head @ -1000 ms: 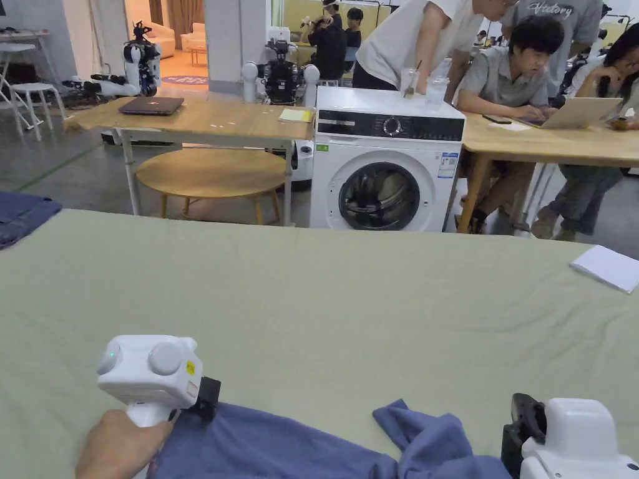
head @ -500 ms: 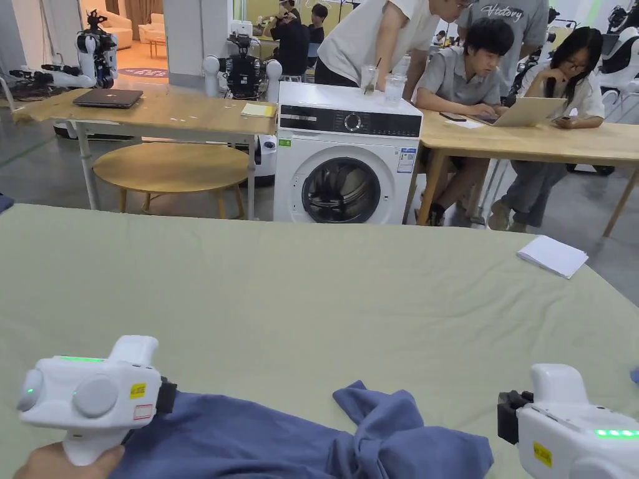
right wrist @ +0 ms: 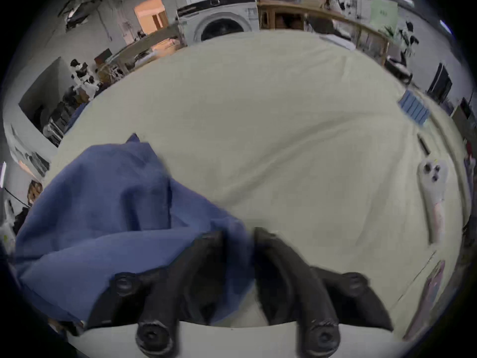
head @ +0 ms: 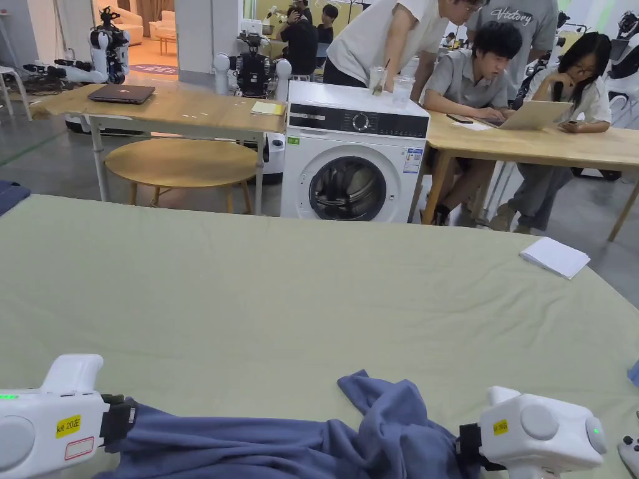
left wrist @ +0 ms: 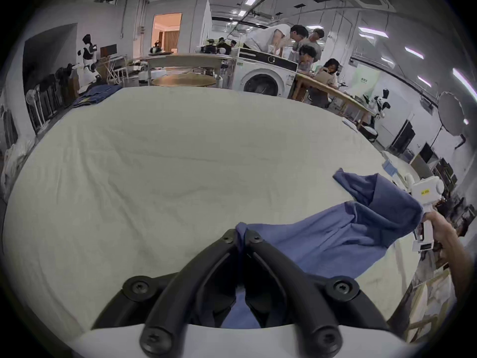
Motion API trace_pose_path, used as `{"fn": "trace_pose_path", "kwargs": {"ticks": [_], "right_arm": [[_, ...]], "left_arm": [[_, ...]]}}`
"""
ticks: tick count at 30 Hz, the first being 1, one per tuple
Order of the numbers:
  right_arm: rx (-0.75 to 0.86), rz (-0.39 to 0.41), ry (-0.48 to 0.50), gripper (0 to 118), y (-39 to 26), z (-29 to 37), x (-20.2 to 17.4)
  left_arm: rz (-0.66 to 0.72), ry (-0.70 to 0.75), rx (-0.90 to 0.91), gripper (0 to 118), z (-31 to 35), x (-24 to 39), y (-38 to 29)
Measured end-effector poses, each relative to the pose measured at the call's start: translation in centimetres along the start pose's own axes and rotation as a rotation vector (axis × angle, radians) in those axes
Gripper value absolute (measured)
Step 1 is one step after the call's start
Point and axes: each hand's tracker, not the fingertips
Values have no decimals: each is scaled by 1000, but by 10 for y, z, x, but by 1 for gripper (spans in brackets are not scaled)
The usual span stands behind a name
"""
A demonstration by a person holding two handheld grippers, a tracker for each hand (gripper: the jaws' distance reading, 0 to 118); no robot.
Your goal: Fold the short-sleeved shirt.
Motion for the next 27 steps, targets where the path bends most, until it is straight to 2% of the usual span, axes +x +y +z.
{"fn": "trace_pose_path", "kwargs": {"ticks": [2,6,10,15,21,24,27], "right_arm": [[41,3,6,5,-7,2,-1],[131,58,-8,3,-14,22,-9],[300,134,-31,3,-9,69,-22],[496,189,-67,3,5,137,-44],[667,196,-87,3,30,213,-64],[703,205,-85,3,48,243,-71],[765,215,-128,3,65,266,-78]], "left_arm": [[-29,5,-4,0,0,3,-4],[-32,1,0,0,8,10,-4],[-31,0,48,0,23,9,11],[-33,22,150,0,65,6,46],[-33,87,293,0,127,-14,99],[-1,110,355,0,156,-30,126],[5,147,387,0,177,-42,155]]}}
